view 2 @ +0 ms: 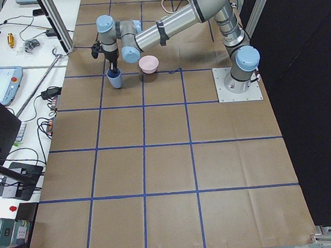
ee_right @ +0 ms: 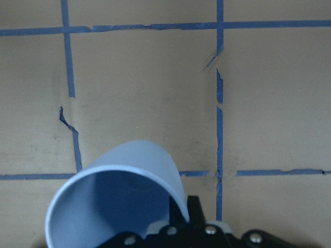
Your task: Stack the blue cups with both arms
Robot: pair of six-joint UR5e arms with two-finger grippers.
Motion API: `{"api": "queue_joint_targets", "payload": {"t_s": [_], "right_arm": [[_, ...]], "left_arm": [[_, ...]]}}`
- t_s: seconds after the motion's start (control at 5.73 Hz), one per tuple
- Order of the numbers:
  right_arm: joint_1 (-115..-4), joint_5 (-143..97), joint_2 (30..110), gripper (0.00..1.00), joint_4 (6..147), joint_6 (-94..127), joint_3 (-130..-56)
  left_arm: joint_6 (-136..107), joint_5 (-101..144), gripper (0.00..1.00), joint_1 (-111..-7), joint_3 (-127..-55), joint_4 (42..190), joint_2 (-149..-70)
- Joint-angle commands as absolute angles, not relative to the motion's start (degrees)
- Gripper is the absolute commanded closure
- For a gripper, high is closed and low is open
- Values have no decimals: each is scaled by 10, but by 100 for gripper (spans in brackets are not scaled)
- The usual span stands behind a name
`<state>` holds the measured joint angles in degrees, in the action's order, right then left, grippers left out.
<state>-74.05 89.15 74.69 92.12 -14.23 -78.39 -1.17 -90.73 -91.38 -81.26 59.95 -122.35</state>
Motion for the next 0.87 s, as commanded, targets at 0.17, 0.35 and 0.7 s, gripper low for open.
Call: {"api": "queue_joint_targets", "payload": {"t_s": [0.17, 0.35, 0.7], "right_arm": [[-754, 889, 785, 93, 848, -109, -774], [-765, 889, 784, 93, 849, -105, -774], [-768, 889, 782, 93, 858, -101, -781]], "left_arm": [[-273, -911, 99, -1078, -723, 592, -1275], [-273, -907, 99, -1080, -725, 587, -1281], [-272, -902, 94, -1104, -727, 588, -1300]]}}
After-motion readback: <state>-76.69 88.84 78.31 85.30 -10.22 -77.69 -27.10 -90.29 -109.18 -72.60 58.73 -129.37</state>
